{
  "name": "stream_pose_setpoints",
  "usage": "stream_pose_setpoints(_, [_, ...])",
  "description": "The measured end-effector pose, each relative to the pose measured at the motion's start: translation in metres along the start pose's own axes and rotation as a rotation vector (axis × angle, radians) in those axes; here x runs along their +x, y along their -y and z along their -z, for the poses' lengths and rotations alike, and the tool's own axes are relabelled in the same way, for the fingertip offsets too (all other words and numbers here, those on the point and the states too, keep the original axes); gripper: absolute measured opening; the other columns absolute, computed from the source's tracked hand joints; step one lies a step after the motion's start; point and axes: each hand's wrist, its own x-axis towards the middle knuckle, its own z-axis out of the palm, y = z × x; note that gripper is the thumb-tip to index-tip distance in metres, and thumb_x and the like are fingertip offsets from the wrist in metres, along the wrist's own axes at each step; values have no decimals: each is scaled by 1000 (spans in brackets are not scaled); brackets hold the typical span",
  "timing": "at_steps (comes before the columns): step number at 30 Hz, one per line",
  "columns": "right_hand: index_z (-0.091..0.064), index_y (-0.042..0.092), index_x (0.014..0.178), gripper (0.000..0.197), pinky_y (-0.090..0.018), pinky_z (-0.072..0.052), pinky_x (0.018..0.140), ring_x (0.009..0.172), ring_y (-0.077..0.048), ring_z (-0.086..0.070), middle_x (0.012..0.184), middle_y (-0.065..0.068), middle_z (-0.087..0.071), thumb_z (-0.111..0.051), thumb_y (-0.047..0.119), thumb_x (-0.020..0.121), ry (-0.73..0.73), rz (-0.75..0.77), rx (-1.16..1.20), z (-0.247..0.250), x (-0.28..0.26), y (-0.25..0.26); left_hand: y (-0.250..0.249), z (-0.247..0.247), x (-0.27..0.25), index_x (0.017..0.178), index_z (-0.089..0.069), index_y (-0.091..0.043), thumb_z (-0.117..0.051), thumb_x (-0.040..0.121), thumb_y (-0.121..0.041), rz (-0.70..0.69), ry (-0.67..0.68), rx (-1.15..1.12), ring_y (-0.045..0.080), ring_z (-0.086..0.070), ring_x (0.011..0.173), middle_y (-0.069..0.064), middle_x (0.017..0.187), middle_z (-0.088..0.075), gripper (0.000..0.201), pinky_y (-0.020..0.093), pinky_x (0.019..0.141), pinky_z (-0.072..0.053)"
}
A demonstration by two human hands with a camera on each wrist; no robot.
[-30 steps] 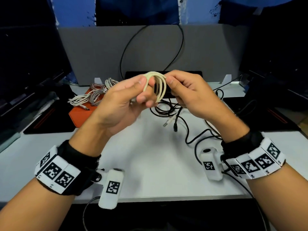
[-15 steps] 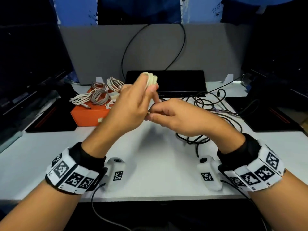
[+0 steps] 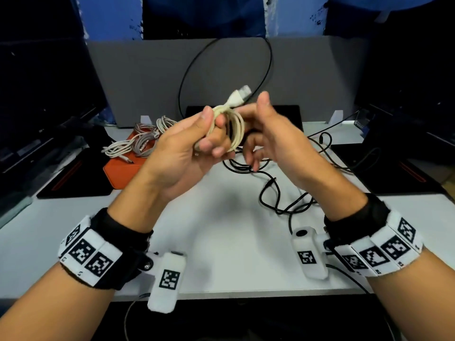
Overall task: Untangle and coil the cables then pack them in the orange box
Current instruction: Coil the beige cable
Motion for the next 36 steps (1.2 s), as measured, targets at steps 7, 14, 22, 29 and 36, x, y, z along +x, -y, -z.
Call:
stream_pose_setpoints(7, [-64,19,98,14,-29,-48,53,65,-11,-56,81,3,-62,-55,24,107,-65,24,-32,-7,1,-10,2,-3,1,97,-52,-12,-33,109,-25,13,-29,-85,18,-60,91,-2,72,-56,27,40,95,-49])
stream_pose_setpoints(14, [-62,15,91,22,-25,-38,50,64,-10,-47,75,6,-59,-49,19,108,-8,-15,220,-6,3,-5,-2,-27,-5,98,-51,-5,-29,111,-18,-84,-96,66,24,-58,86,7,83,-60,28,37,83,-54])
stream_pose_setpoints(22, [-59,13,95,15,-24,-37,43,57,-14,-42,97,-24,-57,-55,25,103,33,130,207,8,1,8,-3,-35,-11,99,-51,-6,-32,111,-21,-235,-113,319,36,-66,92,23,93,-67,27,43,93,-52])
stream_pose_setpoints(29, [-54,8,116,28,-16,-30,41,47,-4,-28,78,5,-47,-40,31,111,139,-157,580,1,1,-1,13,-9,2,127,-47,-7,-36,109,-27,12,-161,-15,32,-48,117,19,116,-59,29,53,116,-33])
stream_pose_setpoints(36, [-67,11,97,27,-26,-31,44,49,-11,-27,67,3,-45,-46,20,111,-55,-74,-42,16,4,-1,0,3,1,125,-71,-16,-46,100,-28,127,-236,428,26,-64,122,8,125,-72,37,60,114,-37])
